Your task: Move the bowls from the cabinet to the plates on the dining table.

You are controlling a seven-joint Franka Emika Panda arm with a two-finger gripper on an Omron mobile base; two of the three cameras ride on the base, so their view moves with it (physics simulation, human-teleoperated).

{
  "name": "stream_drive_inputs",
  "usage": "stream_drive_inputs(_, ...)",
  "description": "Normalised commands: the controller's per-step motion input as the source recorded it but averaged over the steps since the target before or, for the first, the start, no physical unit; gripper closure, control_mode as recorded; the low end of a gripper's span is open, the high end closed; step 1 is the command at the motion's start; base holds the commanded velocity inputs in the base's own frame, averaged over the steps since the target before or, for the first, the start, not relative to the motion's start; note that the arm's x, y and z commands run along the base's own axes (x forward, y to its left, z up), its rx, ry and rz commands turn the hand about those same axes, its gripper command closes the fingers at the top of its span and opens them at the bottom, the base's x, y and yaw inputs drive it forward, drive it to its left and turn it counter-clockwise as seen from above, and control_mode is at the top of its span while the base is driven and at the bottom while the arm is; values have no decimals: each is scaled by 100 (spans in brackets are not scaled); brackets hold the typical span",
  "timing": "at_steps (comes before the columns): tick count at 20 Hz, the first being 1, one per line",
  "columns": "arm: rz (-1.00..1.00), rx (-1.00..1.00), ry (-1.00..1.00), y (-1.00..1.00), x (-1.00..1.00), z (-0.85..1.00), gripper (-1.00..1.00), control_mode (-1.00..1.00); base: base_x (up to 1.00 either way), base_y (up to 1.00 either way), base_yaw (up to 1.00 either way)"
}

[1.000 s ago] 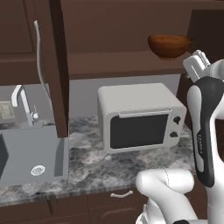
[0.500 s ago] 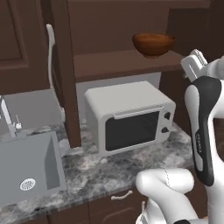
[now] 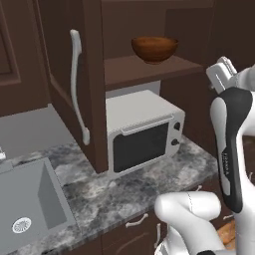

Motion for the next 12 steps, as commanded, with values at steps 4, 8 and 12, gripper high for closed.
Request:
stream_drive_inputs(4,-17,-3,-17,38,9,26,-100,-100,0,0,0)
stream_drive_inputs(8,-14,0,-19,40,-1,58,-100,-100,0,0,0)
stream_drive_inputs(12,-18,1,-16,22,11,45,-100,-100,0,0,0)
